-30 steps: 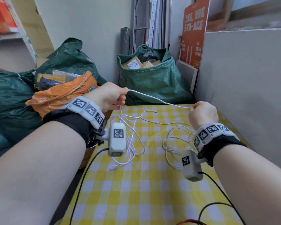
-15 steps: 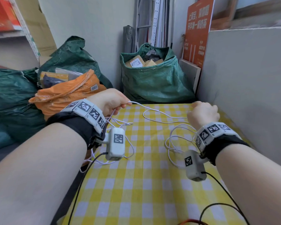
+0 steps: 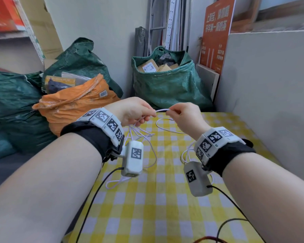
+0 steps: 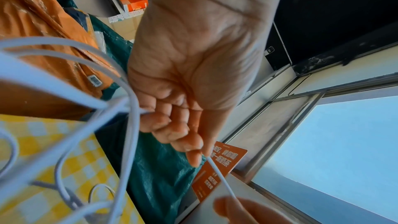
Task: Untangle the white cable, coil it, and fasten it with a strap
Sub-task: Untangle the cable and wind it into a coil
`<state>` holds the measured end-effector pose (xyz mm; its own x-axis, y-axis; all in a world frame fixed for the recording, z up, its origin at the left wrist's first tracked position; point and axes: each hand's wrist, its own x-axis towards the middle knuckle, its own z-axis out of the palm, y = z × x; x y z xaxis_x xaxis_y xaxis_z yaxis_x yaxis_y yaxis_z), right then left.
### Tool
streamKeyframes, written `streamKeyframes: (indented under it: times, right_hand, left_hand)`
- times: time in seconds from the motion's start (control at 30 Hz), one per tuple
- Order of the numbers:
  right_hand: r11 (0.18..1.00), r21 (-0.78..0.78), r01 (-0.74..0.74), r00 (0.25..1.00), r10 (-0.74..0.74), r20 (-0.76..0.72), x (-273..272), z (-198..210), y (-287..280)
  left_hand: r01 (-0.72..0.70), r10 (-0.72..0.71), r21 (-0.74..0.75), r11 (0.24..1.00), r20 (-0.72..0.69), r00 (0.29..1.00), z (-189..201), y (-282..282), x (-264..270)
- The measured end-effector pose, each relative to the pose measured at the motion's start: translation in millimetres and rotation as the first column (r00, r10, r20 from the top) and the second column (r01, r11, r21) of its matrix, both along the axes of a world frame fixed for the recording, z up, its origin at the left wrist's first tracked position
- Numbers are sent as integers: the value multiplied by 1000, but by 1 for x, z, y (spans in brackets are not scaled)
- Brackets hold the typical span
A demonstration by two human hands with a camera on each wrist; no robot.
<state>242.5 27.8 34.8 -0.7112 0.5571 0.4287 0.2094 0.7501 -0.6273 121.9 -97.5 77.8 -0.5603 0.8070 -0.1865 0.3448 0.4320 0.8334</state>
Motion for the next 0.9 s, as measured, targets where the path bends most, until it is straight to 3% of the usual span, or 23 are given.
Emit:
streamKeyframes:
  times: [0.2,0.43,0.53,0.67,0.77,0.9]
  right_hand:
    - [957,-47,288,957,-289,-32,15,-8,32]
    - [910,-46,413,906,-405,124,18,-9,36]
    - [949,55,309,917,-313,247,14,-6,25]
    - [987,158,18,990,-40,136,2,-3,-1]
    - [972,187,-145,984,122,131,-7,-1,-13]
    - [968,219,-124,989,103,106,-8,-2,-12]
  left_hand:
    - [-5,4,-107,994,-9,1000,-9,-12,-16]
    - [-29,34,-110,993,41,999,-11,-15,-13]
    - [-21,24,-87,996,35,999,-10,-13,-12]
    - [23,-21,-72,997,32,999,-11,-6,-6]
    - [57,-57,-71,996,5,998,-10,-1,-1]
    - [90,-94,-119,989,-30,995,-8,-2,3]
